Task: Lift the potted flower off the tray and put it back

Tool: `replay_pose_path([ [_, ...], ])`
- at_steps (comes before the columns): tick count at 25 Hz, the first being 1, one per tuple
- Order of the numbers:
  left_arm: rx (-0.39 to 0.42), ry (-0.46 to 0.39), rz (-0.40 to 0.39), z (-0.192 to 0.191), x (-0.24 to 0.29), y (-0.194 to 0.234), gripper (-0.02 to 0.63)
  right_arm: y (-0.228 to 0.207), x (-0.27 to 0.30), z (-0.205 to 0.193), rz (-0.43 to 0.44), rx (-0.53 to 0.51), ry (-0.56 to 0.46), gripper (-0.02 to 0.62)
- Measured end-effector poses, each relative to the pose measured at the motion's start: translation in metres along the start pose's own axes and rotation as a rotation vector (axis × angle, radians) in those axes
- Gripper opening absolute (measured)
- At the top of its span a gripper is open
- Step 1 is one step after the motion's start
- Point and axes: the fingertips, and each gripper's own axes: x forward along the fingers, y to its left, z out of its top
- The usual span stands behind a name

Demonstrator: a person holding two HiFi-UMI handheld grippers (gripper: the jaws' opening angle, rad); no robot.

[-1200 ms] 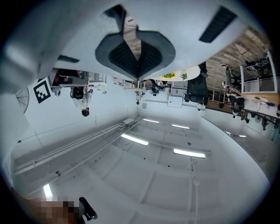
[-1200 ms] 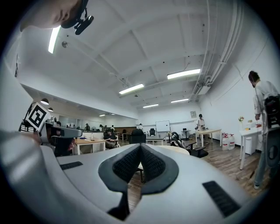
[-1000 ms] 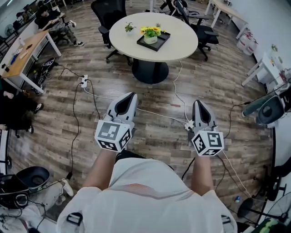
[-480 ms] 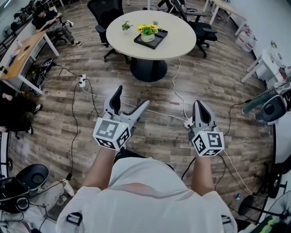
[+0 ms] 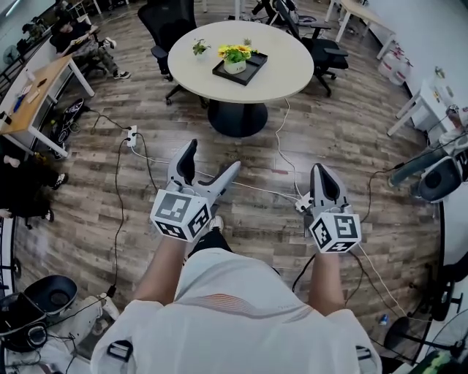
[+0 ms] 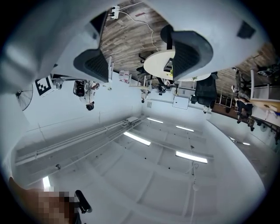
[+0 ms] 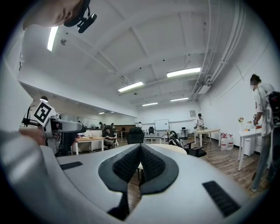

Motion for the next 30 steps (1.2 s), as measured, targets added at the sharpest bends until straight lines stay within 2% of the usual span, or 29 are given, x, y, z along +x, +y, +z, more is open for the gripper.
replay_pose_path([
  [6,0.002,0.010,-0.035,-0.007,0.063,0.027,0.440,-0.026,0.054,-0.005,-0.018,-0.029,0.015,0.000],
  [11,0.002,0.008,-0.066,-0.006,0.134,0.062,0.440,-0.055,0.122,-0.006,-0.033,-0.042,0.034,0.000],
  [14,-0.003,-0.002,-0.072,0.002,0.174,0.101,0.439,-0.065,0.178,0.003,-0.039,-0.059,0.024,0.000],
  [19,-0.023,0.017,-0.052,0.011,0.249,0.188,0.439,-0.073,0.290,0.008,-0.019,-0.059,0.044,0.000],
  [22,-0.008,0.020,-0.045,0.014,0.284,0.234,0.439,-0.077,0.353,0.007,-0.008,-0.058,0.052,0.000],
  [26,0.009,0.059,-0.059,0.005,0.323,0.277,0.439,-0.074,0.418,-0.003,0.023,-0.038,0.069,0.000],
  [30,-0.011,0.082,-0.065,0.002,0.355,0.309,0.439,-0.074,0.471,-0.011,0.055,-0.028,0.112,0.000],
])
